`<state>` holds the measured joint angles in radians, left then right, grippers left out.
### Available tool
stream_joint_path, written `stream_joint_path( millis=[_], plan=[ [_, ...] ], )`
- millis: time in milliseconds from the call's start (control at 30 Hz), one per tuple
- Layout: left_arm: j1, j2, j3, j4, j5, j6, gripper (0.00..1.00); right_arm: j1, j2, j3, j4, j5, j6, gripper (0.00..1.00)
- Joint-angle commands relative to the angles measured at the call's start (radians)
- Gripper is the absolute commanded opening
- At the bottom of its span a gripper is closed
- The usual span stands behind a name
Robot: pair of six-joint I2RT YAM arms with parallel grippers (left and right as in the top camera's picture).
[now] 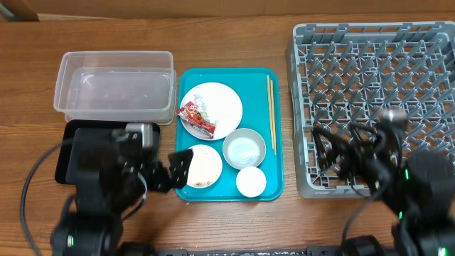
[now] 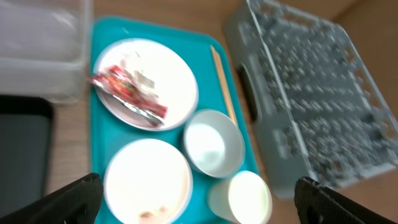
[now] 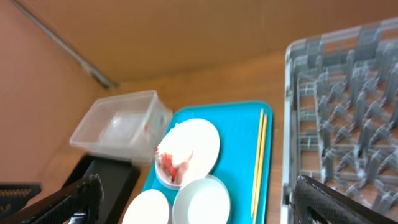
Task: Sort waste into correct bins and load items into the dishwasher
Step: 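Grasp the pink rice bowl with left gripper, white cup with right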
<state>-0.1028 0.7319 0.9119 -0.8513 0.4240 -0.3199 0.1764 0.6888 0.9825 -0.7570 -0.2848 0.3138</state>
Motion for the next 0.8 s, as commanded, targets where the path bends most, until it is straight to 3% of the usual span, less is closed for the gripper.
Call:
stream_joint_path(
  millis=[0,67,133,267,433,500,700,767],
  plan=[
    [0.003,0.097,0.076,0.014,0.225,-0.039,1.00,-0.006,0.124,0.116,-0.053,-0.072,0.005,1.00],
    [-0.014,0.156,0.076,0.064,0.353,-0.043,1.00,-0.006,0.188,0.163,-0.089,-0.103,0.005,1.00],
    [-0.060,0.212,0.076,0.061,0.372,-0.039,0.98,-0.007,0.227,0.185,-0.092,-0.130,0.005,1.00],
    [-0.260,0.330,0.076,-0.011,0.162,-0.012,0.83,-0.007,0.257,0.190,-0.064,-0.132,0.005,1.00],
    [-0.516,0.446,0.072,-0.036,-0.225,-0.081,0.81,-0.007,0.255,0.190,-0.061,-0.132,0.005,1.00],
    [-0.601,0.511,0.072,-0.034,-0.345,-0.120,0.75,-0.007,0.255,0.190,-0.061,-0.132,0.005,1.00],
    [-0.704,0.705,0.072,0.051,-0.402,-0.169,0.53,-0.007,0.255,0.190,-0.064,-0.132,0.005,1.00],
    [-0.703,0.747,0.073,0.071,-0.393,-0.183,0.37,-0.007,0.255,0.190,-0.064,-0.132,0.005,1.00]
  ],
)
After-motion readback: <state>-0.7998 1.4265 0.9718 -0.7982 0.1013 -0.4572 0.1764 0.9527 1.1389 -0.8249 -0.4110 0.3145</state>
